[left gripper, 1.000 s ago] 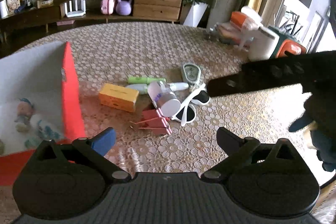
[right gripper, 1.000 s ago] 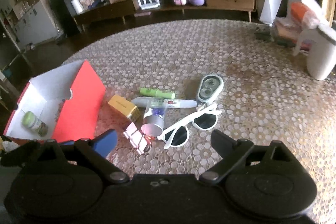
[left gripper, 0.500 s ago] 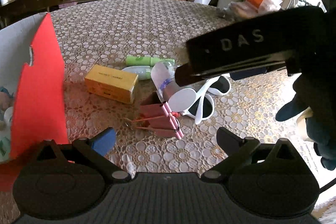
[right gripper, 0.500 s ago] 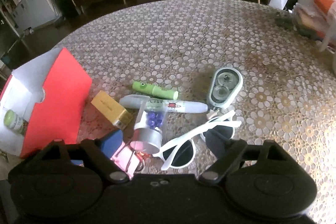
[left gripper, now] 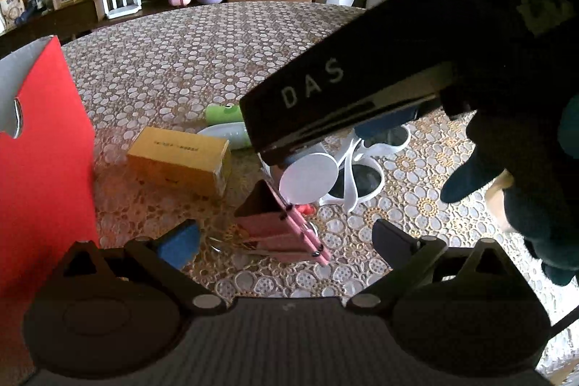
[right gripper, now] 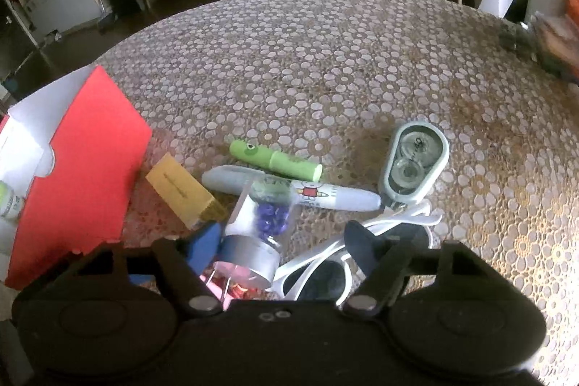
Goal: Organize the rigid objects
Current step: 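Reach the left gripper to the pink binder clip while the right gripper reaches the clear cup, then close the left gripper on the pink clip while the right gripper grasps the clear cup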
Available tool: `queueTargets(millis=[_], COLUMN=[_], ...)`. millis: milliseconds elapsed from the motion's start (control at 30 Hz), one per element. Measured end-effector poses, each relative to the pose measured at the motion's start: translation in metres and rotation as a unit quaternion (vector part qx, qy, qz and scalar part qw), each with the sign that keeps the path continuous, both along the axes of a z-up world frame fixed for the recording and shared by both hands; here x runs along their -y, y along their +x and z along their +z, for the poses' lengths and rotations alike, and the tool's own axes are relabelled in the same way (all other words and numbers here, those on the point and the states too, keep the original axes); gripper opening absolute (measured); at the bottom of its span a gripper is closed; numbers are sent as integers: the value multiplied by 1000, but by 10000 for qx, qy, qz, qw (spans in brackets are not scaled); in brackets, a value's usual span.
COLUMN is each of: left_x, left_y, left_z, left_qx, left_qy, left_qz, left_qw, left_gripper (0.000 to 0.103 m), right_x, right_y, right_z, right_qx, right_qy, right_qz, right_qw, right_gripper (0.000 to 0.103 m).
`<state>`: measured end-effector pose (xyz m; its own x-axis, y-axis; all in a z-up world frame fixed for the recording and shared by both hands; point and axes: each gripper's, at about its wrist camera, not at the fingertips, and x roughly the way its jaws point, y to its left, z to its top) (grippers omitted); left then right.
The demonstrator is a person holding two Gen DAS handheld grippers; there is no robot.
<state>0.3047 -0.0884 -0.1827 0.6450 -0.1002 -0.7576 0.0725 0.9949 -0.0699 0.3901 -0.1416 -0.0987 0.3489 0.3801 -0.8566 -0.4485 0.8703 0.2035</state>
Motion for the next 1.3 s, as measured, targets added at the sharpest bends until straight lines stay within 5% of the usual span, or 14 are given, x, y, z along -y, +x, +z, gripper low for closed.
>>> queueTargets(millis=[300,400,467,567,1067,1100,1133,1300], left_x=[2,2,1,-1,2,2,3,0], left_y=[-7,-8,-7,-8,-28,-31,-33,-36], left_z=[0,0,-1,-2,21,24,26,31], left_qx=[163,222,193,186,260,271,267,143], left_qy=[102,184,241,214,76,70,37,-79], left_qz=[-99,-103,-116,-124,-298,-323,-391,-382], left_qw=[9998,9995,9995,9995,9992,9991,9989,9991], left_gripper=[90,79,62,62,59,54,26,23], right_x=[-7,-9,-9,-8,12,13,14,25], right_y=[3,2,1,-1,-27,-29,-32,-51], right_z=[-4,-9,-11,-12,22,25,29,46], right_qx=[-102,-168,-192,-186,-76,-52,-14,108], right_qy=[-56,-70,-80,-82,344,350,354,397], right_qz=[63,33,5,-61,-378,-395,-419,-473], right_qw=[9999,9998,9998,9998,9987,9986,9985,9980], right_gripper=[67,58,50,43,42,42,42,42])
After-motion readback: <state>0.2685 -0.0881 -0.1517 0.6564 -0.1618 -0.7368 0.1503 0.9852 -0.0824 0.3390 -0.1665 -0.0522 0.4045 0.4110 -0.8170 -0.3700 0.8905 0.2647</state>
